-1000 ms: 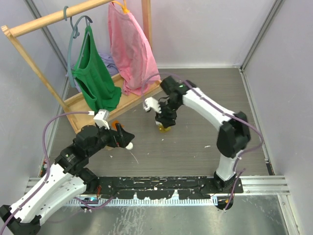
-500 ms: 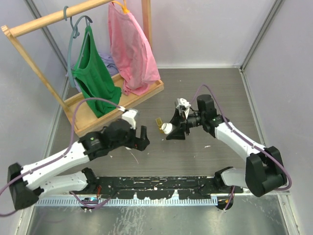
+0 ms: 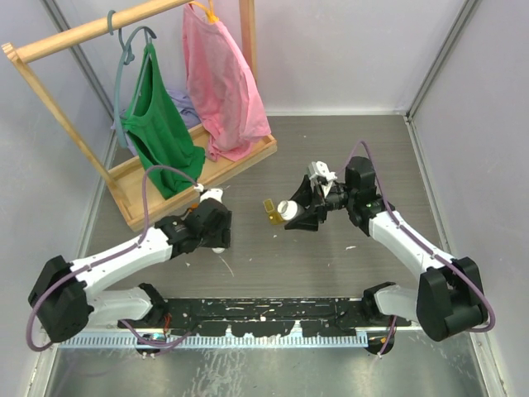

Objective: Sort the pills into containers

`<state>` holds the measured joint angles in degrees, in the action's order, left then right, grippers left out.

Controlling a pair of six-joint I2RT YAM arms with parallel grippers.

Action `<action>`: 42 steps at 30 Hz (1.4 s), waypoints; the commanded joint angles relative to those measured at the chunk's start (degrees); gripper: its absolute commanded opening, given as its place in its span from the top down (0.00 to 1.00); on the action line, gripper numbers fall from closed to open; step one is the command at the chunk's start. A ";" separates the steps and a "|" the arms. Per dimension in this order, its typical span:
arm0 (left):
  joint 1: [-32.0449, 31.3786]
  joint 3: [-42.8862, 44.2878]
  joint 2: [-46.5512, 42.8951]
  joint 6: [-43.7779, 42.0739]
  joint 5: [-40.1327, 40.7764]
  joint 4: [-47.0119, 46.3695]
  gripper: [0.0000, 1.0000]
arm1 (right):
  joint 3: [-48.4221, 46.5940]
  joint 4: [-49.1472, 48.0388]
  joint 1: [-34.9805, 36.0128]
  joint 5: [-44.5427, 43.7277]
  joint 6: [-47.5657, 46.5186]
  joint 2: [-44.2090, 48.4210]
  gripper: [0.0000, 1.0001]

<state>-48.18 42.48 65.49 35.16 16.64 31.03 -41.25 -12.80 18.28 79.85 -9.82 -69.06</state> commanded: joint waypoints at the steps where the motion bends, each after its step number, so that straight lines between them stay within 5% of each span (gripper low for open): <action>1: 3.74 -1.04 3.02 0.08 -4.61 -5.59 0.39 | -2.25 4.28 -0.66 2.38 -6.06 -0.81 0.99; 15: 6.27 -2.66 12.47 -0.18 -3.35 -7.99 0.36 | -3.74 10.30 -1.08 3.07 -10.80 -3.20 0.99; 36: 6.39 0.53 15.58 0.44 -1.02 -4.24 0.44 | -3.90 11.92 -1.00 4.11 -12.23 -5.06 0.99; 42: 6.31 0.76 15.83 0.58 -1.50 -4.31 0.53 | -3.84 12.09 -1.06 4.28 -12.45 -5.13 0.99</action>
<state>-42.09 41.12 81.28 35.31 14.20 26.92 -42.68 -0.14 17.39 82.24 -21.08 -74.30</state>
